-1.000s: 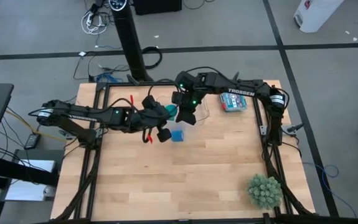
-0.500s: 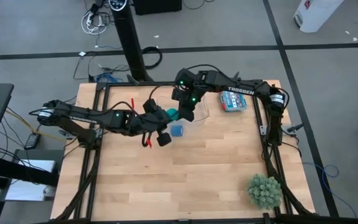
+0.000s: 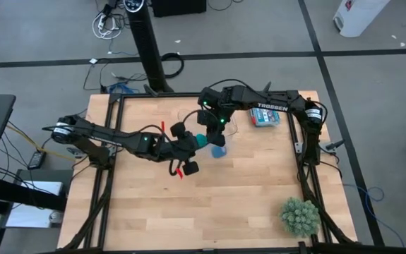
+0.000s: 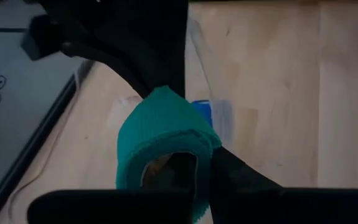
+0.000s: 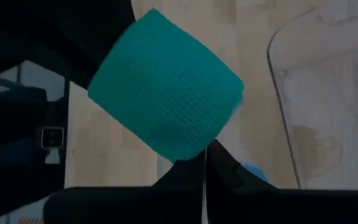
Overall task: Roll bandage
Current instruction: Put the sky blue bandage into the transparent zip bag
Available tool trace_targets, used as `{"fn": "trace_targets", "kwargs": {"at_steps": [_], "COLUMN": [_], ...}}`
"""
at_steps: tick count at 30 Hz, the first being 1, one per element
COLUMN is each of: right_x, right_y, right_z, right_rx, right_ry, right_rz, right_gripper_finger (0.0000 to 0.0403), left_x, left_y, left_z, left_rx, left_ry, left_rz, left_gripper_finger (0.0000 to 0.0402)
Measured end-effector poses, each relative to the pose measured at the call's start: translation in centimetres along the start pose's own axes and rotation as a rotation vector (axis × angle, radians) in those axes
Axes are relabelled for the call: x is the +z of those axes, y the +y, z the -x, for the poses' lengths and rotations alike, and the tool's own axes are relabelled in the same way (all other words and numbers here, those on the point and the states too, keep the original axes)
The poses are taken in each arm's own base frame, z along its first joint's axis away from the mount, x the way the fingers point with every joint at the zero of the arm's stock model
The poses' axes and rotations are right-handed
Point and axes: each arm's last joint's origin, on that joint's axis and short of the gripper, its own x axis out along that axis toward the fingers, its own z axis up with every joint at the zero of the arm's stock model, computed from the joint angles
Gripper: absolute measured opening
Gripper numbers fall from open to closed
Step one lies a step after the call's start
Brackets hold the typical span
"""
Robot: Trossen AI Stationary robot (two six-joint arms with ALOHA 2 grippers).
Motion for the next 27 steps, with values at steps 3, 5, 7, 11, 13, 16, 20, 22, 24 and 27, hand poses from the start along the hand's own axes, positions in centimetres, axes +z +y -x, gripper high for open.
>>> {"fn": "trace_targets", "kwargs": {"at_steps": [3,5,7,11,13,16,20,22,24,27], "right_x": [-0.2,-0.4,-0.6,-0.6,-0.6,-0.6,-0.5,-0.5,-0.5,-0.5], "right_y": [0.0,0.0,0.1,0.5,0.7,0.9,0.9,0.8,0.8,1.1], "right_z": [-0.1,-0.2,-0.2,-0.2,-0.3,-0.5,-0.5,-0.5,-0.5,-0.5], "right_rx": [0.016,0.028,0.044,0.091,0.075,0.034,0.000,-0.032,-0.020,0.069], "right_ry": [0.013,0.030,0.051,0.056,0.059,0.059,0.046,0.049,0.050,0.049], "right_rz": [-0.008,-0.036,-0.056,-0.058,-0.070,-0.092,-0.130,-0.142,-0.142,-0.163], "right_gripper_finger": [0.0000,0.0000,0.0000,0.0000,0.0000,0.0000,0.0000,0.0000,0.0000,0.0000], "left_x": [-0.2,-0.2,-0.1,0.1,0.1,0.2,0.2,0.2,0.3,0.7], "left_y": [-0.4,-0.6,-0.7,-0.9,-0.9,-0.8,-0.8,-0.8,-0.8,-0.8], "left_z": [-0.7,-1.0,-1.2,-0.8,-0.7,-0.7,-0.6,-0.7,-0.7,-0.4], "left_rx": [-0.011,-0.018,-0.028,-0.046,-0.056,-0.080,-0.074,-0.075,-0.077,-0.080], "left_ry": [0.009,0.008,-0.010,-0.026,-0.026,-0.023,-0.023,-0.028,-0.039,-0.047], "left_rz": [-0.004,-0.002,0.009,0.013,0.012,0.015,0.014,0.017,0.023,0.020], "left_gripper_finger": [0.0026,0.0026,0.0026,0.0026,0.0026,0.0026,0.0026,0.0026,0.0026,0.0026]}}
